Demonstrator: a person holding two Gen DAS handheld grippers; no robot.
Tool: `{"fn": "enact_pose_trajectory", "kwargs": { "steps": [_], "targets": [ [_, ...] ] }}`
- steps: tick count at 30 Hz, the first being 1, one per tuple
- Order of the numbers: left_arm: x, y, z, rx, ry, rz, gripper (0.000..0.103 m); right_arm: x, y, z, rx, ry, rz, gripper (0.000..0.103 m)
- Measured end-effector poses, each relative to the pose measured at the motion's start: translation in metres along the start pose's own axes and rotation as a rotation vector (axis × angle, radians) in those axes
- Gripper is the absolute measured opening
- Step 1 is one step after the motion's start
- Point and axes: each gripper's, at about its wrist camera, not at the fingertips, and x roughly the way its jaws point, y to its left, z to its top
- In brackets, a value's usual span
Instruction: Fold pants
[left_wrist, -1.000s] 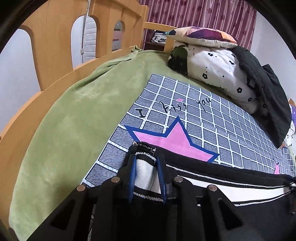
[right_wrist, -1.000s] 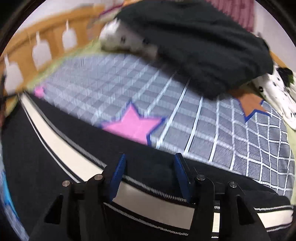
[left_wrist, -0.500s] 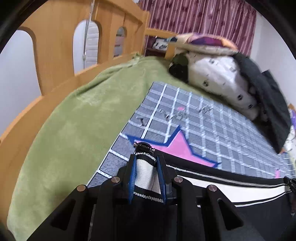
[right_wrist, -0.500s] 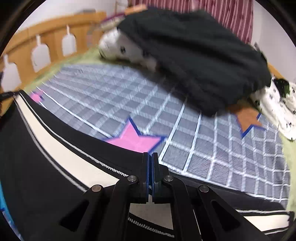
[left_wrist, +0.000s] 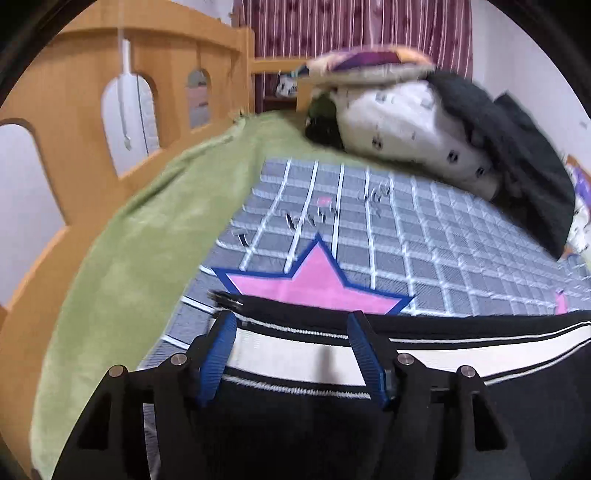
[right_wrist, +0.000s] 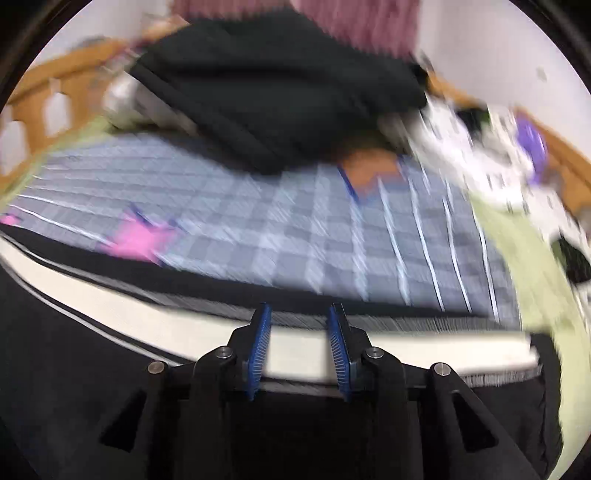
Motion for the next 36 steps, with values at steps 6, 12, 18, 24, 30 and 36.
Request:
{"fn": "enact_pose_trajectory", "kwargs": {
  "steps": [6, 12, 18, 24, 30, 36],
  "targets": [
    [0.034, -0.003, 0.006, -0.035, 0.059, 0.025, 0.060, 0.020, -0.012, -0.003, 0.025, 0.006, 0.010, 0.019],
    [-0.008, 0.004, -0.004, -0.076, 0.085, -0.072, 0.060, 0.002, -0.018, 0.001, 0.167, 0.018, -0.024, 0.026],
    [-0.084, 0.010, -0.028, -0.108, 0.072, -0.144, 0.060, -0.072, 0.012, 0.004, 0.239, -0.027, -0.015, 0.035],
    [-0.177, -0.005, -0.028, -0.020, -0.007, -0.118, 0.060, -0.179, 0.064, 0.013, 0.185, -0.139, 0.012, 0.038],
    [-0.253, -0.021, -0.011, -0.003, -0.056, -0.159, 0.062, -0.249, 0.103, 0.014, 0.225, -0.129, 0.198, 0.050],
    [-0.284, -0.035, -0.021, 0.049, -0.072, -0.176, 0.069, -0.271, 0.140, 0.002, 0.206, -0.167, 0.258, 0.063]
  ]
}}
